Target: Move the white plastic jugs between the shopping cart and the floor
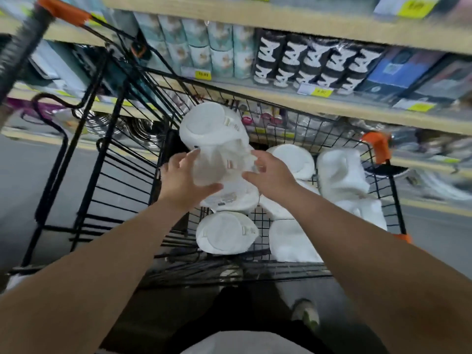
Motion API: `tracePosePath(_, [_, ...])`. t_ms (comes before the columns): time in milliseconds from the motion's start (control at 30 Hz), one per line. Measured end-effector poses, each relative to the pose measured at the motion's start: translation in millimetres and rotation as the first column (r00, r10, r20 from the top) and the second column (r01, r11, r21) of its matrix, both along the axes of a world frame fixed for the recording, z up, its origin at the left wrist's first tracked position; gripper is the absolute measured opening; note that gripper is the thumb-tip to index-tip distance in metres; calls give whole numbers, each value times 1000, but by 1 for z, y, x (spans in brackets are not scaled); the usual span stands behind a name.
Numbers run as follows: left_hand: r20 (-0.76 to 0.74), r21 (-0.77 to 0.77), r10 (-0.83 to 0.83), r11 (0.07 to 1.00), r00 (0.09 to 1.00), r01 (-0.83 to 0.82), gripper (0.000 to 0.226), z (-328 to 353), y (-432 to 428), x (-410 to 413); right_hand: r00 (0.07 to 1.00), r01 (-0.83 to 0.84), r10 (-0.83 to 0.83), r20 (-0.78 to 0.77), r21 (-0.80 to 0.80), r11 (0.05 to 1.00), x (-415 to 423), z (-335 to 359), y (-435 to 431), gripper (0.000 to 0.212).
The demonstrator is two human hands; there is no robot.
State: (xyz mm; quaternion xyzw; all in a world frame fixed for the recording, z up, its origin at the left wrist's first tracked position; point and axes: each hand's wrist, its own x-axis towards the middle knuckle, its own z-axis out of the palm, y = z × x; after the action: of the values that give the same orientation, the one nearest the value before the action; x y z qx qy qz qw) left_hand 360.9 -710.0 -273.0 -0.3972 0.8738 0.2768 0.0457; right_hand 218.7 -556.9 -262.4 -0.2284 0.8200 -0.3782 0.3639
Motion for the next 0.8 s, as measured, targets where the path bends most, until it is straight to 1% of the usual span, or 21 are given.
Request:
tracePosePath(100, [-77, -43, -101, 994, 992, 98, 76, 31, 34, -25, 997, 47, -48, -69, -16, 999, -16, 26, 41, 54])
tracePosePath(167, [-162, -10, -171, 985, 972, 172, 64, 50, 63, -49, 989, 86, -91, -116, -43, 995, -31, 44, 76, 48])
tracePosePath(300, [-214, 28, -343, 934, 915, 356, 67, 81, 144, -99, 963, 152, -164, -216, -71, 986, -62, 78, 169, 42])
tracePosePath(400, [-294, 66, -429, 883, 854, 466, 51, 95, 214, -137, 920, 267, -281, -273, -86, 960, -82, 98, 252, 38])
tracePosePath(467, [-348, 71, -478, 845, 807, 531, 45, 103, 264, -165, 885, 352, -368, -284, -108, 930, -94, 110, 307, 37])
tracePosePath(600, [-423, 31, -587, 752, 690, 658, 43, 120, 364, -218, 815, 481, -492, -307, -116, 869, -114, 129, 415, 37])
tracePosePath(667, [-445, 23, -625, 708, 641, 706, 42, 127, 410, -244, 759, 564, -578, -299, -140, 814, -122, 134, 464, 36])
tracePosePath(800, [-483, 40, -686, 604, 545, 796, 33, 131, 497, -301, 612, 717, -737, -288, -190, 670, -140, 139, 547, 31])
